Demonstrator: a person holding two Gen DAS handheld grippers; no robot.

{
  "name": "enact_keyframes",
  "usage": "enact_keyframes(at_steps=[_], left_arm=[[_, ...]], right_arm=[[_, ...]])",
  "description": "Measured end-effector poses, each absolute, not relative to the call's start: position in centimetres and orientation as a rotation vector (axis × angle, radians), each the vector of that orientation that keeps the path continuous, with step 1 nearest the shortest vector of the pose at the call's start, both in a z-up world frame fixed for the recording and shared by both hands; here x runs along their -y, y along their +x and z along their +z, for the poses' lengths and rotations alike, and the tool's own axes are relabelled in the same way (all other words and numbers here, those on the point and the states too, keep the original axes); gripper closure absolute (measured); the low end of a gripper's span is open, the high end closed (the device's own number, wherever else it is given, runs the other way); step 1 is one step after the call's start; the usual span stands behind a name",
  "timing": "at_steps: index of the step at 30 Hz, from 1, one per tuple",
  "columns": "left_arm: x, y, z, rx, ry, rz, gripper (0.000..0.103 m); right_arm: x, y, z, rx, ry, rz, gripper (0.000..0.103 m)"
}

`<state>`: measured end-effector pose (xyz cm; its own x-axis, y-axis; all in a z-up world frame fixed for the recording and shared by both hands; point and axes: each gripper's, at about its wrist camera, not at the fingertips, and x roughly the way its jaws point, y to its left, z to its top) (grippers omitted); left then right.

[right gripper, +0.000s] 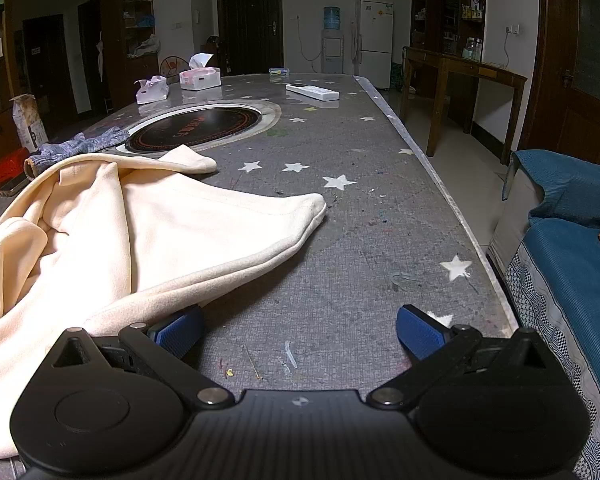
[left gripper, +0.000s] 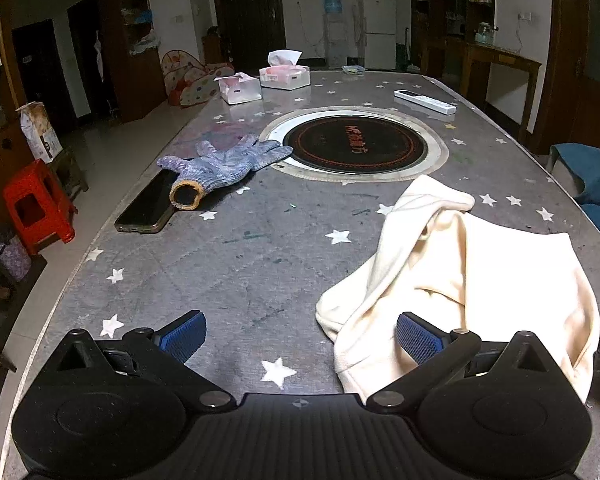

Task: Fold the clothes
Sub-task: 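Move both grippers toward the crumpled cream shirt on the table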

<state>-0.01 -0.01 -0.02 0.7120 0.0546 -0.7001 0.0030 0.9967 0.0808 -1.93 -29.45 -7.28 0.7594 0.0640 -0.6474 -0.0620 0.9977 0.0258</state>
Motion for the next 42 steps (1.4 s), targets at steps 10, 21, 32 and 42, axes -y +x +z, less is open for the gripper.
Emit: enact_keyframes(at_steps=[10, 21, 32, 42], left_arm=[[0.1, -0.4, -0.1, -0.804, 0.049, 0.010, 0.000], [0.3, -2.0, 0.4, -0.785, 0.095, 0.034, 0.000], [0.4, -3.2, 0.9, -0.768, 0.113, 0.041, 0.000], [0.4, -4.4, 1.0, -0.764, 0.117, 0.035, 0.000]], right_arm=[[29.2, -2.1, -7.0, -0.709, -0.009, 0.064, 0.000], [28.9, -3.7, -6.0, -0.679, -0.025, 0.062, 0.000], [27.3, -6.8, -3.1, -0.592, -0.037, 0.124, 0.000], [25.6, -8.9, -1.2, -0.543, -0.036, 0.158, 0.000]])
